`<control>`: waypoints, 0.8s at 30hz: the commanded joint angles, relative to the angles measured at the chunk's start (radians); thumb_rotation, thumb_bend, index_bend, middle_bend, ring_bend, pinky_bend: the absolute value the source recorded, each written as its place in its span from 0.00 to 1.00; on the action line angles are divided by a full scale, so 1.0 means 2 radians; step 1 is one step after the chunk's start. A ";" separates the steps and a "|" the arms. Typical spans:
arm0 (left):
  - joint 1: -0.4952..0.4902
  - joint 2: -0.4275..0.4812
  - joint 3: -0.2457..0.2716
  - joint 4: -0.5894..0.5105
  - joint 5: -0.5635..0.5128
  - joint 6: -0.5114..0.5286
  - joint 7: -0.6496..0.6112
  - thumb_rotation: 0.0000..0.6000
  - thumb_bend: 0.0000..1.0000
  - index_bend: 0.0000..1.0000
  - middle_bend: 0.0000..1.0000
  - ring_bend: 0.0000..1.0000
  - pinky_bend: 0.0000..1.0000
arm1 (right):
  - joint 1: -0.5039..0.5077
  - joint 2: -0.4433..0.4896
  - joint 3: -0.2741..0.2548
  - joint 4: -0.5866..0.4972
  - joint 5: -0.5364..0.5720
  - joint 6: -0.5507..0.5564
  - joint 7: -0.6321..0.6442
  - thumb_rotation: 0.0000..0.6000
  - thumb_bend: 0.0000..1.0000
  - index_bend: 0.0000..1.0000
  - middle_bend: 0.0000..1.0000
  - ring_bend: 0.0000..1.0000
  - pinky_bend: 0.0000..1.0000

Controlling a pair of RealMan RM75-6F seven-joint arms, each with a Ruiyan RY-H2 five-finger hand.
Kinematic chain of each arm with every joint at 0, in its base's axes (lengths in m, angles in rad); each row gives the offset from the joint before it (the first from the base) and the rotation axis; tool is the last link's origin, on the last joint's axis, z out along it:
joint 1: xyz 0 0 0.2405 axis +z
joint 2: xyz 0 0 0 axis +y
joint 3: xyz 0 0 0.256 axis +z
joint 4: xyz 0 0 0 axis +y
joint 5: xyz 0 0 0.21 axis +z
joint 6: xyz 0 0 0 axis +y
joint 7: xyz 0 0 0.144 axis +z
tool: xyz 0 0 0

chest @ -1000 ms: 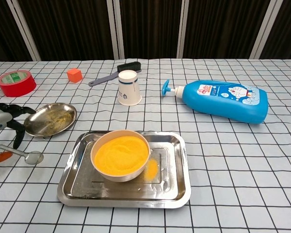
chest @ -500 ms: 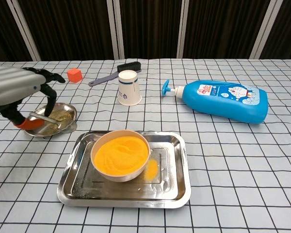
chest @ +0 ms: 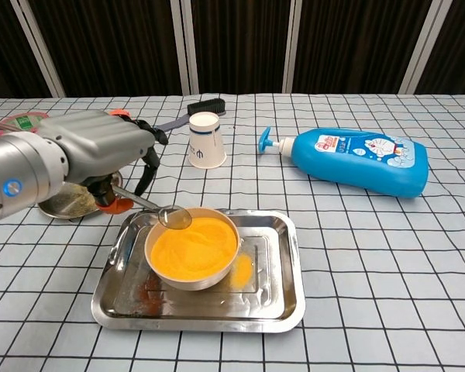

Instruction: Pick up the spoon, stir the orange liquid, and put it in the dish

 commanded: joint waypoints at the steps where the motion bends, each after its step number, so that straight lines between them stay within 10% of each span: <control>1: -0.014 -0.013 0.006 0.002 -0.016 0.013 0.015 1.00 0.51 0.54 0.05 0.00 0.05 | 0.000 0.000 0.000 0.000 0.000 0.000 0.000 1.00 0.31 0.00 0.00 0.00 0.00; 24: -0.031 0.012 0.020 -0.038 -0.034 0.043 -0.044 1.00 0.35 0.35 0.02 0.00 0.05 | 0.001 0.002 0.000 0.000 0.001 -0.001 0.003 1.00 0.31 0.00 0.00 0.00 0.00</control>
